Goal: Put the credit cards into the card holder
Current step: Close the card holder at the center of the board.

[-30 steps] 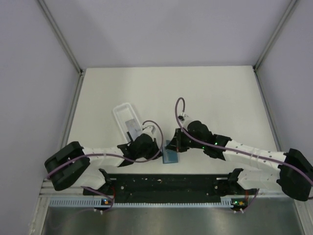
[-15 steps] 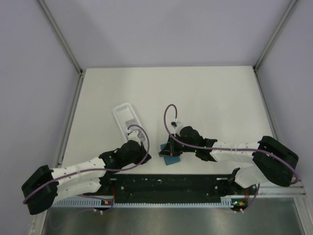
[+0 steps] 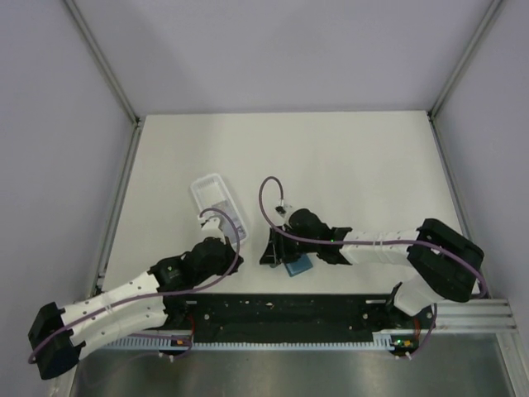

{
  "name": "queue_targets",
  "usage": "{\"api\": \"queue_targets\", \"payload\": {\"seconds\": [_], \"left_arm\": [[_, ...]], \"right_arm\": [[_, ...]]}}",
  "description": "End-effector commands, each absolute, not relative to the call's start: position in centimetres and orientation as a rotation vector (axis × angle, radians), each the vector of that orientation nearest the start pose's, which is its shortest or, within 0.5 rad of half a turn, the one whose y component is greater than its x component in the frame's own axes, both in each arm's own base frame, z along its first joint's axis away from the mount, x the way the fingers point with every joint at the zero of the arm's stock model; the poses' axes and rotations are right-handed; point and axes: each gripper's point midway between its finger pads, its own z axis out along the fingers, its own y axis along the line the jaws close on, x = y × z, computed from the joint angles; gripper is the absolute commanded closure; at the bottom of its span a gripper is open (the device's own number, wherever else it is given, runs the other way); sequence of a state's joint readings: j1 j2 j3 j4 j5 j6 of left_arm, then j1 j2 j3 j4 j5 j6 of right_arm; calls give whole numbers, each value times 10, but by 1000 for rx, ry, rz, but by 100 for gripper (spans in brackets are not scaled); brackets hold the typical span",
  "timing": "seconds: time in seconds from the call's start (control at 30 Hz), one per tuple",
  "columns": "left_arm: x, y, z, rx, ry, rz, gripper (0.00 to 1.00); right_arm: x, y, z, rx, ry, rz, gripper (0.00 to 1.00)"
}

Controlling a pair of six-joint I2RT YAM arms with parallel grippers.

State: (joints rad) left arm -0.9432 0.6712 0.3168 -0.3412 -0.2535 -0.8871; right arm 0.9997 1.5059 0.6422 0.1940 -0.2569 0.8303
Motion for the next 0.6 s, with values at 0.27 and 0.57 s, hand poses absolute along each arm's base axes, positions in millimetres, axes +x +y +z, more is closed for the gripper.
{"api": "queue_targets", "payload": {"seconds": [0.27,0.57], "left_arm": [[169,-181,108,-58,2237,-624,100],[170,-192,112,-24,2245,-649,100]], "right_arm": [[171,331,148,-379,2261,1005,59],[179,280,111,-255,2358,755,100]]}}
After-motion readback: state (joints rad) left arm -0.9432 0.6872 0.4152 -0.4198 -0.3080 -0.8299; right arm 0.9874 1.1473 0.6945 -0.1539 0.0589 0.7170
